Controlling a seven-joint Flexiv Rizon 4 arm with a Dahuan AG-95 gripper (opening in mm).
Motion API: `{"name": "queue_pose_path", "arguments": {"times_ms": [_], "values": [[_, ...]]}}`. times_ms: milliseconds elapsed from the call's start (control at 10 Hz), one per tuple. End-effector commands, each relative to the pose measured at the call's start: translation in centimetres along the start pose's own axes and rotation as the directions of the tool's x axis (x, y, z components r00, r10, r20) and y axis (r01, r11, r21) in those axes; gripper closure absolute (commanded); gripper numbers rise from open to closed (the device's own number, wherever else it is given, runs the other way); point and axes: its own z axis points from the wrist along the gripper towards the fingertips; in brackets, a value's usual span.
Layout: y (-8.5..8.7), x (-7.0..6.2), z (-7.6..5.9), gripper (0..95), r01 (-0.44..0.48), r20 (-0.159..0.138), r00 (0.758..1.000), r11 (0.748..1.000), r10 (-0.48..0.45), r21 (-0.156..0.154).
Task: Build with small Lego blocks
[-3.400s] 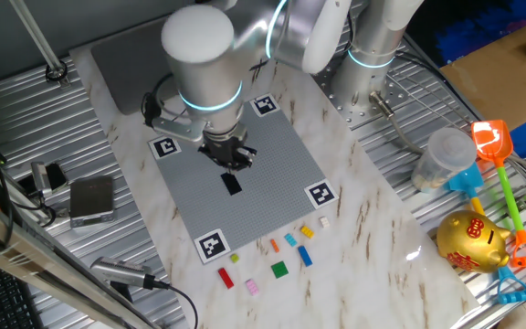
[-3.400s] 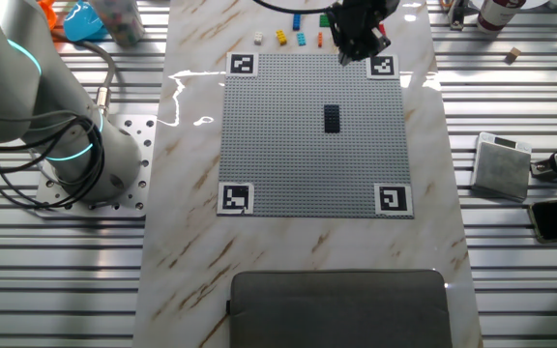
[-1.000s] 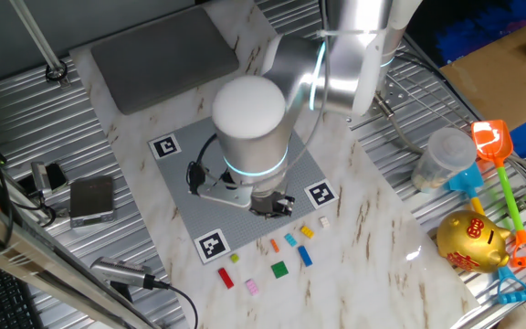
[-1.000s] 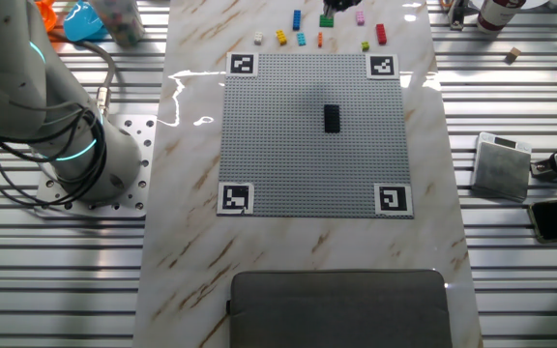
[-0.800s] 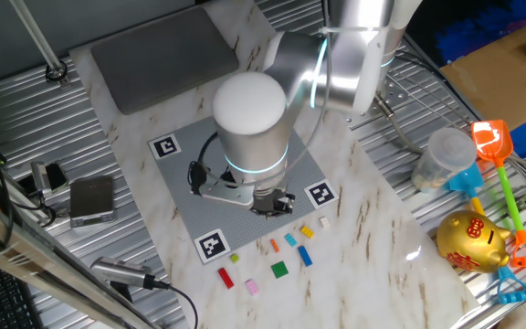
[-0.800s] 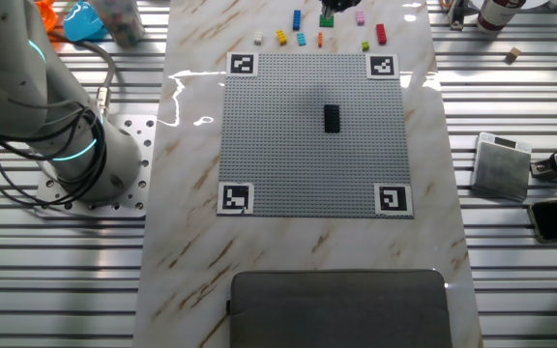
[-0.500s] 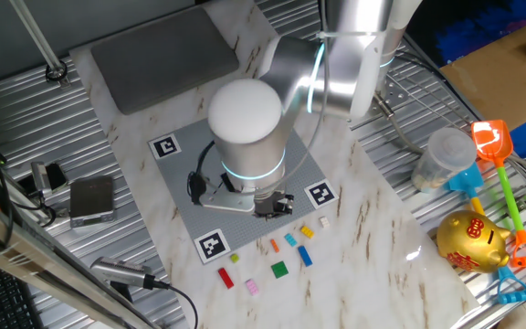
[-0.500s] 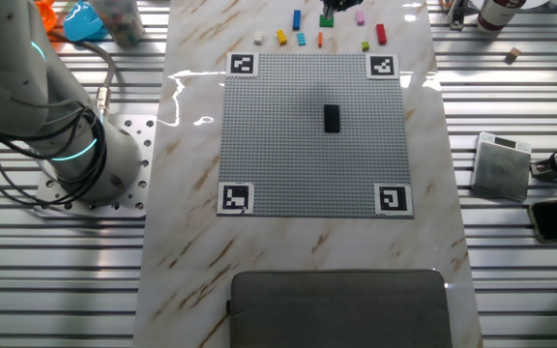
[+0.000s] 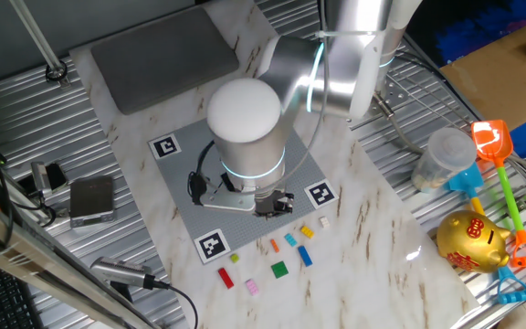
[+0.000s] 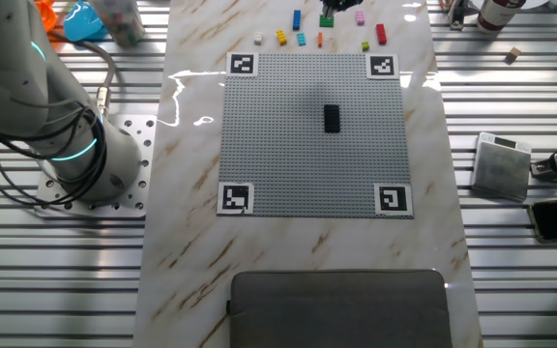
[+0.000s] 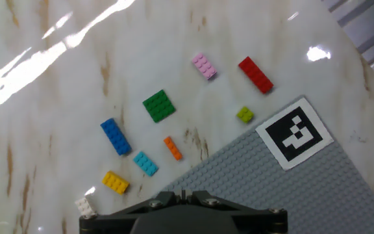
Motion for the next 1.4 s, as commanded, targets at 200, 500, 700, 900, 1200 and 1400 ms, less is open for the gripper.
{"name": "queue_pose_path", "arguments": {"times_ms": [200, 500, 700, 900, 1200, 1400], "values": [[1.7, -2.9, 1.7, 95.0, 0.031, 0.010, 0.999, 1.000, -0.031, 0.000], [3.3, -4.6, 3.1, 95.0, 0.031, 0.053, 0.998, 0.999, -0.030, -0.025], [4.7, -5.6, 3.8, 95.0, 0.027, 0.059, 0.998, 0.999, -0.025, -0.026], [6.0, -6.3, 4.4, 95.0, 0.011, 0.061, 0.998, 1.000, -0.010, -0.023], [6.4, -6.5, 4.5, 95.0, 0.001, 0.060, 0.998, 1.000, 0.000, -0.023], [6.4, -6.5, 4.5, 95.0, 0.053, 0.056, 0.997, 0.998, -0.051, -0.024]]}}
